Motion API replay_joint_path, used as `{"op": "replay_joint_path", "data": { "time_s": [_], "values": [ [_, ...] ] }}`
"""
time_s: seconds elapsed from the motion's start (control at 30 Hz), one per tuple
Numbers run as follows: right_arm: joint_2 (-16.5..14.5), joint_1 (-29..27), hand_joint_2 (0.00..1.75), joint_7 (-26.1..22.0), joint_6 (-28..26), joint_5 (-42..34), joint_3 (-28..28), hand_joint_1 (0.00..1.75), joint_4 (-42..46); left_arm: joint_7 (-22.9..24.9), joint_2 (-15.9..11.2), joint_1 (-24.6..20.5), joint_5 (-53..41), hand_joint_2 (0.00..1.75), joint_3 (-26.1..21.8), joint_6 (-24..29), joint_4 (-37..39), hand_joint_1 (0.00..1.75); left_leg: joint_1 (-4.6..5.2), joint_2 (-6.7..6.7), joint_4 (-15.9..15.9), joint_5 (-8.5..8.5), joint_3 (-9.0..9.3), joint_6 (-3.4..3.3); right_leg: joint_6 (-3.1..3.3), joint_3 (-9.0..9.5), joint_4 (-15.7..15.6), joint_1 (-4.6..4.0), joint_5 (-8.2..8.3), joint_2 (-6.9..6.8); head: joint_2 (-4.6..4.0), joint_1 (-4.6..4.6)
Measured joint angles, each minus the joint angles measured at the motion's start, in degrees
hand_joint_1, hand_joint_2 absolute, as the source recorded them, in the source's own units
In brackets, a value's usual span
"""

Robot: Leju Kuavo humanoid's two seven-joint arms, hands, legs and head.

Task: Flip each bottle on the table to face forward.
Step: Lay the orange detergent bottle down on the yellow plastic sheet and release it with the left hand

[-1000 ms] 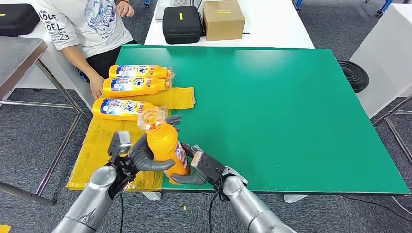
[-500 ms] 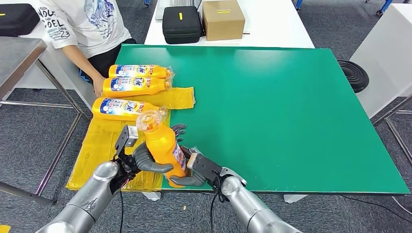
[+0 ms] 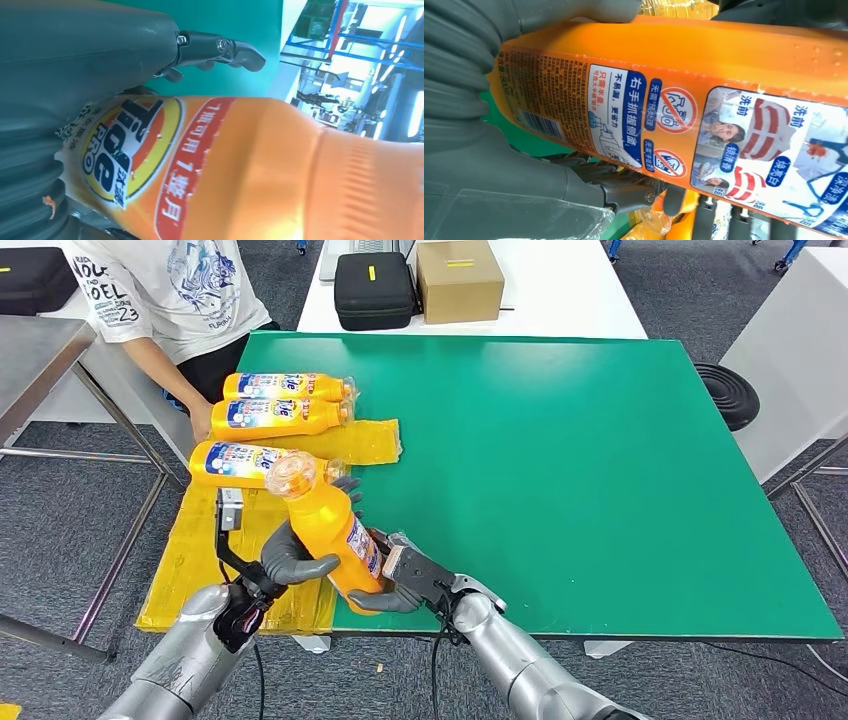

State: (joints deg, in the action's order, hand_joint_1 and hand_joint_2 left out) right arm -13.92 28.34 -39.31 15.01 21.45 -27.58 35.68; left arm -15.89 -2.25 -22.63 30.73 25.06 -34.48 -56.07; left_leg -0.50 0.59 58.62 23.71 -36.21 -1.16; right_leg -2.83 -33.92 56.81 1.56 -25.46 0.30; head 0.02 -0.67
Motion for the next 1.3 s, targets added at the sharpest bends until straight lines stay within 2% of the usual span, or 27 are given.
{"op": "replay_joint_path", "data": {
  "time_s": [0.17, 0.23, 0.33, 0.37, 0.43, 0.53, 0.6, 0.97, 1.0, 1.1, 1.13, 1.23, 1.3],
  "values": [
    [0.03, -0.05, 1.75, -0.05, -0.33, 0.02, -0.01, 1.75, -0.24, -0.01, -0.07, 0.75, 0.14, 1.75, -0.08, 0.59, -1.89, 0.00, -0.01, 0.00, 0.00, 0.00, 0.00, 0.00, 0.00, 0.00, 0.00, -0.01, 0.00, 0.00, 0.00, 0.01],
    [0.05, -0.11, 1.75, -0.19, -0.34, 0.02, -0.01, 1.75, -0.40, -0.10, -0.14, 0.81, -0.09, 1.75, -0.02, 0.62, -2.49, 0.16, -0.01, 0.00, 0.00, 0.00, 0.00, 0.00, 0.00, 0.01, 0.00, 0.00, 0.00, 0.00, 0.00, 0.01],
    [0.07, -0.24, 1.75, -0.39, -0.34, 0.02, -0.01, 1.75, -0.62, -0.63, -0.25, 0.88, -0.48, 1.75, 0.14, 0.51, -3.14, 1.17, 0.00, 0.00, 0.00, 0.00, 0.00, 0.00, 0.00, 0.01, 0.00, 0.00, 0.00, 0.00, 0.00, 0.01],
    [0.07, -0.27, 1.75, -0.41, -0.33, 0.01, -0.01, 1.75, -0.68, -0.88, -0.31, 0.92, -0.70, 1.75, 0.24, 0.47, -3.35, 1.40, 0.00, 0.00, 0.00, 0.00, 0.00, 0.00, 0.00, 0.01, 0.00, 0.00, 0.00, 0.00, 0.00, 0.01],
    [0.07, -0.30, 1.75, -0.44, -0.32, -0.05, 0.01, 1.75, -0.76, -1.42, -0.43, 1.01, -1.39, 1.75, 0.52, 0.44, -3.80, 1.47, 0.00, 0.00, 0.00, 0.00, 0.00, 0.00, 0.00, 0.00, 0.00, 0.00, 0.00, 0.00, 0.00, 0.01],
    [0.07, -0.32, 1.75, -0.52, -0.19, -0.15, 0.02, 1.75, -0.81, -2.08, -0.61, 1.07, -2.83, 1.75, 0.98, 0.73, -4.49, 1.68, 0.00, 0.00, 0.00, 0.00, 0.00, 0.00, 0.00, 0.00, 0.00, 0.00, 0.00, 0.00, 0.00, 0.01],
    [0.06, -0.33, 1.75, -0.55, 0.05, -0.23, 0.02, 1.75, -0.82, -2.44, -0.70, 1.05, -3.90, 1.75, 1.41, 1.13, -4.95, 1.73, -0.01, 0.00, 0.00, 0.00, 0.00, 0.00, 0.00, -0.01, 0.00, 0.00, 0.00, 0.00, 0.00, 0.00],
    [0.07, -0.97, 1.75, -0.71, 0.40, -0.51, 0.02, 1.75, -0.82, -4.35, -2.25, 0.81, -8.28, 1.75, 3.69, 0.55, -6.57, 1.75, -0.01, 0.00, 0.00, 0.00, 0.00, 0.00, 0.00, 0.00, 0.00, 0.00, 0.00, 0.00, 0.00, 0.01],
    [0.07, -1.05, 1.75, -0.71, 0.37, -0.51, 0.02, 1.68, -0.82, -4.48, -2.44, 0.73, -8.53, 1.75, 3.87, 0.38, -6.58, 1.75, -0.01, 0.00, 0.00, 0.00, 0.00, 0.00, 0.00, 0.00, 0.00, 0.00, 0.00, 0.00, 0.00, 0.01],
    [0.07, -1.14, 1.75, -0.71, 0.19, -0.52, 0.02, 0.37, -0.81, -4.61, -2.90, 0.31, -9.05, 1.75, 4.38, 0.13, -6.59, 1.75, -0.01, -0.01, 0.00, 0.00, 0.00, 0.00, 0.00, -0.01, 0.00, 0.00, 0.00, 0.00, 0.00, 0.01],
    [0.07, -1.16, 1.31, -0.71, 0.08, -0.53, 0.02, 0.00, -0.81, -4.61, -2.99, 0.14, -9.15, 1.75, 4.53, 0.09, -6.58, 1.75, -0.01, -0.01, 0.00, 0.00, 0.00, 0.00, 0.00, 0.00, 0.00, 0.00, 0.00, 0.00, 0.00, 0.01],
    [0.07, -1.50, 0.00, -0.54, -0.83, -0.87, 0.10, 0.00, -0.62, -4.61, -3.15, -0.39, -9.22, 1.75, 4.90, 0.36, -6.58, 1.75, -0.01, 0.00, 0.00, -0.01, 0.00, 0.00, 0.00, 0.00, 0.00, 0.00, 0.00, 0.00, 0.00, 0.02],
    [0.10, -1.98, 0.00, -0.29, -1.71, -1.26, 0.32, 0.00, -0.16, -4.60, -3.27, -0.60, -9.22, 1.75, 4.99, 0.70, -6.60, 1.75, 0.00, -0.01, 0.00, -0.01, 0.00, 0.00, 0.00, 0.00, 0.00, 0.00, 0.00, 0.01, 0.00, 0.01]
  ]
}}
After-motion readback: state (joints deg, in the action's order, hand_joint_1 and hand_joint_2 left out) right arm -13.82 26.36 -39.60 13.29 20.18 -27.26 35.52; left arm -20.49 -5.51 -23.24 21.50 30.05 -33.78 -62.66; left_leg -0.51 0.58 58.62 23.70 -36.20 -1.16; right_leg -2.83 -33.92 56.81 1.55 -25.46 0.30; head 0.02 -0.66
